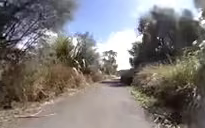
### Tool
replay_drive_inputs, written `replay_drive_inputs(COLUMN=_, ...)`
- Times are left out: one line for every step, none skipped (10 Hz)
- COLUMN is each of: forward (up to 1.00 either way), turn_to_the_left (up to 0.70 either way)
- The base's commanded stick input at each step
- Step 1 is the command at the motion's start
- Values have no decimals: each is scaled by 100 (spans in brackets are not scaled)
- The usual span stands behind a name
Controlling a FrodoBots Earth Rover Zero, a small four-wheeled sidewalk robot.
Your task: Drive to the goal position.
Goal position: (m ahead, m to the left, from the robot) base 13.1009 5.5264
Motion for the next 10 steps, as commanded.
replay_drive_inputs(forward=85, turn_to_the_left=0)
replay_drive_inputs(forward=85, turn_to_the_left=0)
replay_drive_inputs(forward=85, turn_to_the_left=0)
replay_drive_inputs(forward=85, turn_to_the_left=0)
replay_drive_inputs(forward=85, turn_to_the_left=0)
replay_drive_inputs(forward=85, turn_to_the_left=0)
replay_drive_inputs(forward=85, turn_to_the_left=0)
replay_drive_inputs(forward=85, turn_to_the_left=0)
replay_drive_inputs(forward=85, turn_to_the_left=0)
replay_drive_inputs(forward=85, turn_to_the_left=0)
